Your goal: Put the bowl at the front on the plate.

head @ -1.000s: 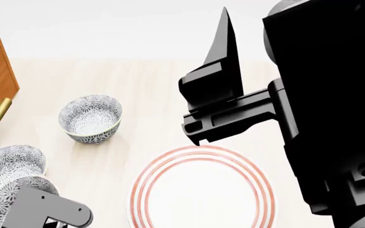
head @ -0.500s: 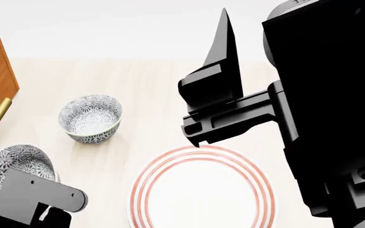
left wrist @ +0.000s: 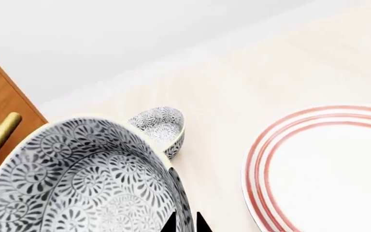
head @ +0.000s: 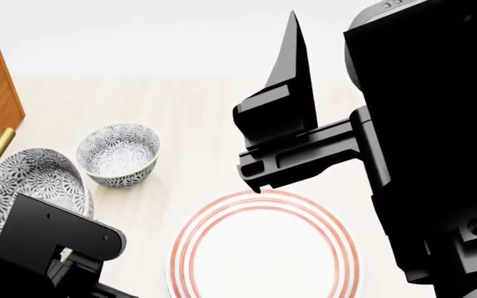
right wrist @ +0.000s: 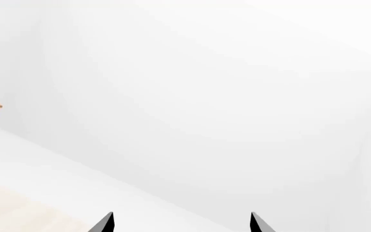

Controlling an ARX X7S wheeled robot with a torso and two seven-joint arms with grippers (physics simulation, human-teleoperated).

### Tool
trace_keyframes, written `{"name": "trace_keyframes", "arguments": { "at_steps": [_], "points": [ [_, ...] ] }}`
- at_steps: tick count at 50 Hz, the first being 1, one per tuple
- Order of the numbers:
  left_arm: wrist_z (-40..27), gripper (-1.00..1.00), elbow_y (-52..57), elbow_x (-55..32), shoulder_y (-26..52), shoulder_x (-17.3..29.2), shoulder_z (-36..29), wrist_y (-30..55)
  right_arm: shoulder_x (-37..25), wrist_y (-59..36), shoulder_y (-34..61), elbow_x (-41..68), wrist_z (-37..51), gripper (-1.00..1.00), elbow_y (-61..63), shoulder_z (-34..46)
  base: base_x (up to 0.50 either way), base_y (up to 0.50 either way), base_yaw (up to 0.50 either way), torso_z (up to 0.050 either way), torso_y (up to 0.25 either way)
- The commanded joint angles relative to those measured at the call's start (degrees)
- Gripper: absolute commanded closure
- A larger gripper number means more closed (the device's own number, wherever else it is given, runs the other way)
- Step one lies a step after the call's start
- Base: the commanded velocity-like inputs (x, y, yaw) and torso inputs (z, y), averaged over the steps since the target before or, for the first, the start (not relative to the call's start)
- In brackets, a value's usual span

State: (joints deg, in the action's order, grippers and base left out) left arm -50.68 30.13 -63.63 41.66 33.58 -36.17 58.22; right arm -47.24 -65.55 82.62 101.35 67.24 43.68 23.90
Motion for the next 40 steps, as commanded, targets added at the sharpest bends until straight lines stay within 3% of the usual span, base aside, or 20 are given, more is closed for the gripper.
{"name": "trace_keyframes", "arguments": {
  "at_steps": [1, 40],
  "points": [
    [0.61, 1.0, 0.49, 1.29, 2.66, -0.75, -0.31, 0.05, -0.02, 0.28, -0.6, -0.87, -0.64, -1.0, 0.29, 0.03, 0.0, 0.0, 0.0, 0.0, 0.0],
    [5.51, 1.0, 1.34, 7.57, 12.69, -5.03, -6.96, 0.71, -0.03, 1.11, -0.48, -1.19, -0.98, -1.0, 1.19, 0.57, 0.0, 0.0, 0.0, 0.0, 0.0]
  ]
}}
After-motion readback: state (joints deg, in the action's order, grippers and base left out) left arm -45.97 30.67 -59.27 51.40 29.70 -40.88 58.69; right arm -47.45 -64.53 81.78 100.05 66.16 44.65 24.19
